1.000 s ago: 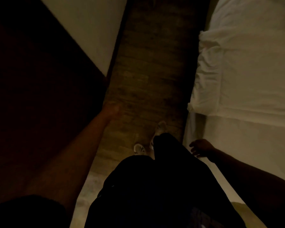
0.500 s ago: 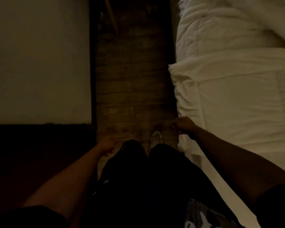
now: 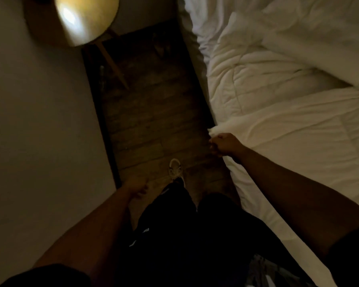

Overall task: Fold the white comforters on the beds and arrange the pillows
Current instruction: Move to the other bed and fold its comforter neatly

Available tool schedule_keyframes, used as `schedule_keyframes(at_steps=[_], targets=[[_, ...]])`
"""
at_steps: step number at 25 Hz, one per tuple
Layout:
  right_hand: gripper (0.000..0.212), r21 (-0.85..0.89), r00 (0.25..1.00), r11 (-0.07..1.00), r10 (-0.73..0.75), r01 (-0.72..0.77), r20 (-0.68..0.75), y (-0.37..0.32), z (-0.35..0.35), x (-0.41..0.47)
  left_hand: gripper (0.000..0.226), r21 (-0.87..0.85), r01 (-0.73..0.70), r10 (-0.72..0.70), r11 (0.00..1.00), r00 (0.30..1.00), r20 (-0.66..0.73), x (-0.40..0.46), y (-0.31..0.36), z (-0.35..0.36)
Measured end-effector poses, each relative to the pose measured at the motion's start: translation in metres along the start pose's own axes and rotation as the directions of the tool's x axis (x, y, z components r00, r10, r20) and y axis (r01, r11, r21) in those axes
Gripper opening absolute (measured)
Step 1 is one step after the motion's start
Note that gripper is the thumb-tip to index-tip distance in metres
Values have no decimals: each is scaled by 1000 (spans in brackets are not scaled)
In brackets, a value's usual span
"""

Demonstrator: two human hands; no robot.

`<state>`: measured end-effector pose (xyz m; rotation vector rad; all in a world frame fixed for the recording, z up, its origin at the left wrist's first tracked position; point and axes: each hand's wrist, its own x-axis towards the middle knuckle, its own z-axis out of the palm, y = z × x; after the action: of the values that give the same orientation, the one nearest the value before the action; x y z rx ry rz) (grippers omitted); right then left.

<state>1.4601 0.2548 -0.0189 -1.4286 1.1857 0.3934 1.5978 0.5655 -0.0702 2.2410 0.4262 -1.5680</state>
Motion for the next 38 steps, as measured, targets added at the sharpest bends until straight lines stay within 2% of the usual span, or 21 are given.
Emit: schedule_keyframes(at_steps=[2, 4, 7, 12, 15, 18, 21, 27, 31, 33, 35, 38], targets=[[17, -49, 996, 995, 88, -88, 7, 18, -6, 4, 25, -50, -72, 74, 996, 996, 40, 9, 35, -6], [18, -25, 980, 980, 199, -198, 4, 20, -7, 14, 24, 28, -171, 169, 985, 984, 64, 19, 107, -36], [15, 146, 933, 924, 360, -354, -17, 27, -18, 13, 25, 34, -264, 256, 964, 956, 146, 21, 206, -51], [12, 315, 892, 860, 446, -403, -78, 34, -48, 26, 22, 132, -363, 344, 922, 927, 148, 31, 344, -23], [13, 453, 860, 782, 507, -428, -63, 25, -66, 41, 18, 210, -362, 321, 908, 925, 205, 32, 411, -2], [17, 490, 853, 749, 521, -446, -22, -3, -83, 69, 20, 291, -356, 303, 888, 929, 212, 26, 463, 6], [26, 525, 858, 736, 513, -427, -22, -44, -118, 106, 17, 343, -378, 332, 860, 925, 188, 18, 515, 11], [20, 645, 882, 717, 450, -264, -141, -137, -206, 167, 18, 386, -393, 336, 835, 918, 209, 27, 626, 27], [14, 648, 876, 745, 409, -158, -257, -193, -266, 226, 28, 534, -485, 426, 692, 872, 240, 51, 710, 56], [15, 633, 849, 769, 392, -91, -355, -217, -293, 254, 37, 616, -502, 454, 606, 855, 250, 60, 747, 74], [21, 577, 801, 815, 385, -61, -459, -238, -320, 285, 35, 669, -531, 508, 520, 822, 258, 67, 783, 98], [27, 400, 733, 909, 350, -115, -584, -255, -351, 331, 46, 627, -553, 468, 549, 825, 318, 88, 822, 138]])
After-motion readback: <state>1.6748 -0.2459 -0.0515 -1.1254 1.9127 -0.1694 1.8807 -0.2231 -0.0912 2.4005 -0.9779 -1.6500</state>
